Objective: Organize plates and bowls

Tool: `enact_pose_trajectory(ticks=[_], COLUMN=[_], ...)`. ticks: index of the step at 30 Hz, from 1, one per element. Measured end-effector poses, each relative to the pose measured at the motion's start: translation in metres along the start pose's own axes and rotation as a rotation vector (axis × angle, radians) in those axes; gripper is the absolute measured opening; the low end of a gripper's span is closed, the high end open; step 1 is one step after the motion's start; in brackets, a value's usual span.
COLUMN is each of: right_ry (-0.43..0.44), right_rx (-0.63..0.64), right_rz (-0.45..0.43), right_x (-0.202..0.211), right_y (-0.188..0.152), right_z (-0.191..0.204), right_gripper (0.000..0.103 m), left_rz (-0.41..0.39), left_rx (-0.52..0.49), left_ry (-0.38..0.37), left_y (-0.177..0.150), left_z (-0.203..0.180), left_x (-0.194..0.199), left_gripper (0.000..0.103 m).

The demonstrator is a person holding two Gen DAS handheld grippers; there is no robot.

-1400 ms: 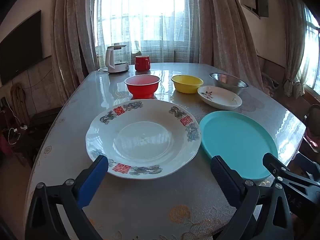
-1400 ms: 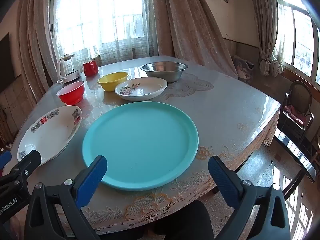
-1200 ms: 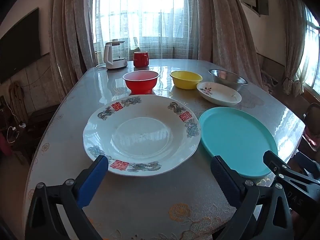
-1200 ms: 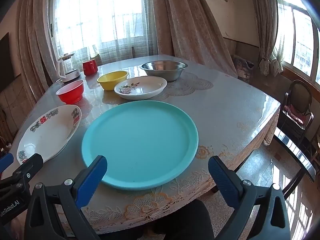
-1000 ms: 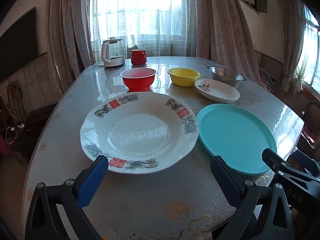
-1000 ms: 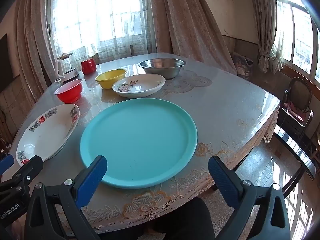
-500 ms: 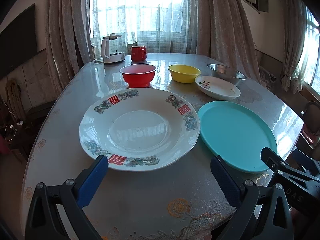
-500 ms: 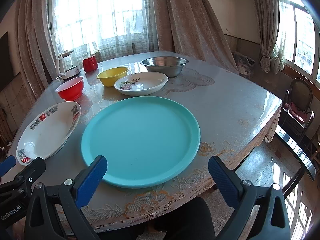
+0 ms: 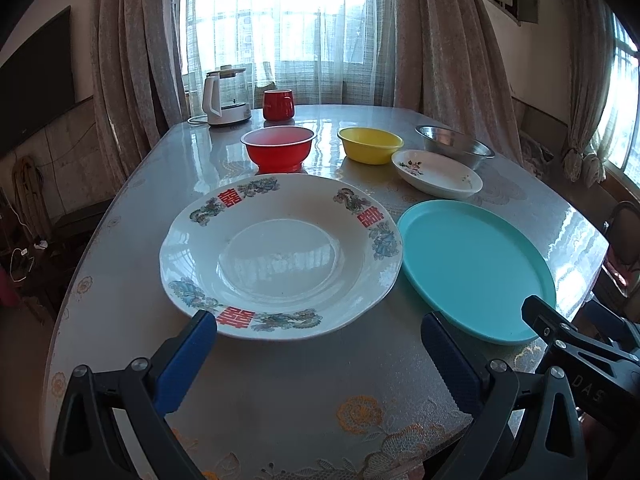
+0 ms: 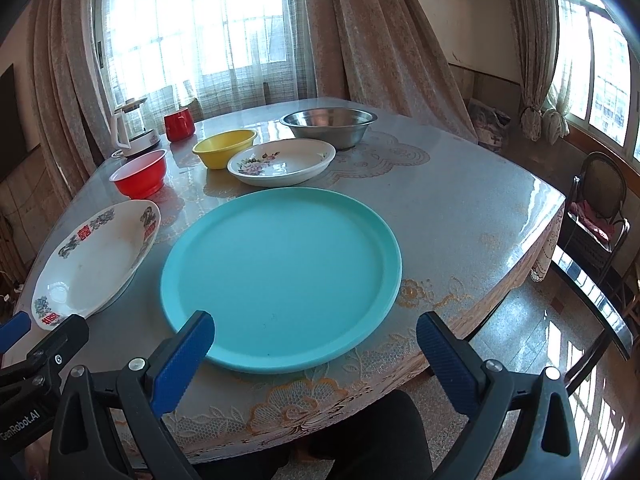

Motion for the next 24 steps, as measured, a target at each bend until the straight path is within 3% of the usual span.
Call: enact_pose_trajectory(ticks=[24], right_ry=[0.002], right_rx=[-0.009], right_rz=[0.023], right_x=[-0.0035], right_y=[-0.0028], right_z=[-0.0021], right_gripper=[0.103], left_rz=[0.005], left_rx=[-0.003], left_ry=[0.003], left_y=[-0.0024], left_z=[-0.001], left_x=[0.0014], left_gripper=[0.103])
Point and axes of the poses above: each gripper's, at about its wrist camera, not at the fingertips, and x roughly against the way its jaws point, z to its left, y to its top, the point moved 2 cm from there along -x, roughly the way its jaws point, and after that the axes turned 12 degrees about -y, right-handed, at the moved point
